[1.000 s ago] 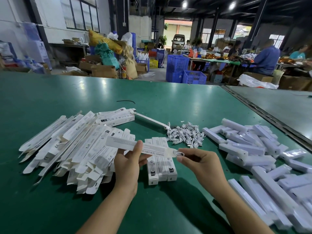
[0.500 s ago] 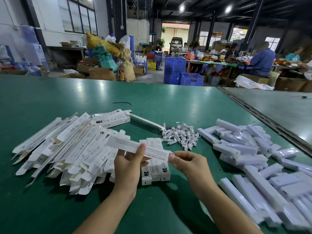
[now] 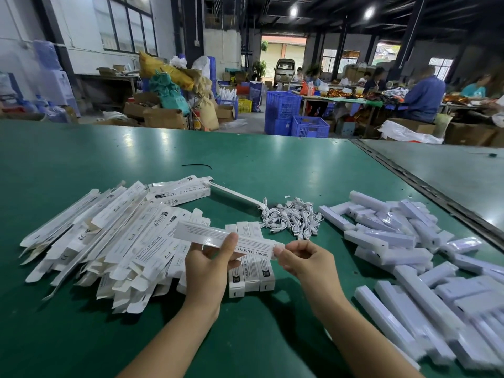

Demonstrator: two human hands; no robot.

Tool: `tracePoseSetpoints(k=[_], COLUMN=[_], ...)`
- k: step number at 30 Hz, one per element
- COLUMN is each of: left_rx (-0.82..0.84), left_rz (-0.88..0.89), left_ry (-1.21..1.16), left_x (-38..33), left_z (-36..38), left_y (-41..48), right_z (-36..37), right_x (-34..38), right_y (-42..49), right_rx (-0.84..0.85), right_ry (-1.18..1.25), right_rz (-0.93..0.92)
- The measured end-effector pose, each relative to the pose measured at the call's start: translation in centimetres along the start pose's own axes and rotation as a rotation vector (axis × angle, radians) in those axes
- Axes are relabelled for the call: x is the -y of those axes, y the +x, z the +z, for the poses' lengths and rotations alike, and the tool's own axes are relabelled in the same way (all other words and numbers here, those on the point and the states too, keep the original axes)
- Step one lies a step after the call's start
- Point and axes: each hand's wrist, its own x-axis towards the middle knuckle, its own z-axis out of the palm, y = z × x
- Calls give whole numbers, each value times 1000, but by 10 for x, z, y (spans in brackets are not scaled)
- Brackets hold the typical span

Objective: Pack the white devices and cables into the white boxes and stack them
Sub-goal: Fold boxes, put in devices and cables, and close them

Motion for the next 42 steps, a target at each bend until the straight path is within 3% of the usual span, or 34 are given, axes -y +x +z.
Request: tracePoseSetpoints(k=[7, 13, 22, 30, 36, 42], left_rx=[31, 31, 0, 300, 528, 452], left_rz=[1, -33, -111, 62, 120, 189], left_ry=[17, -19, -42, 180, 342, 384], left_x=[-1, -5, -5, -8, -14, -14], left_z=[-1, -1, -6, -1, -7, -9], left_y=[0, 2, 10, 1, -9, -8], right_z=[-5, -11, -9, -1, 0, -3], right_x=[1, 2, 6, -4, -2, 4], right_y=[6, 7, -3, -8, -9, -11], right_rx=[232, 268, 325, 292, 219, 263], right_ry=[38, 21, -330, -261, -369, -538], right_rz=[65, 110, -398, -452, -728, -923])
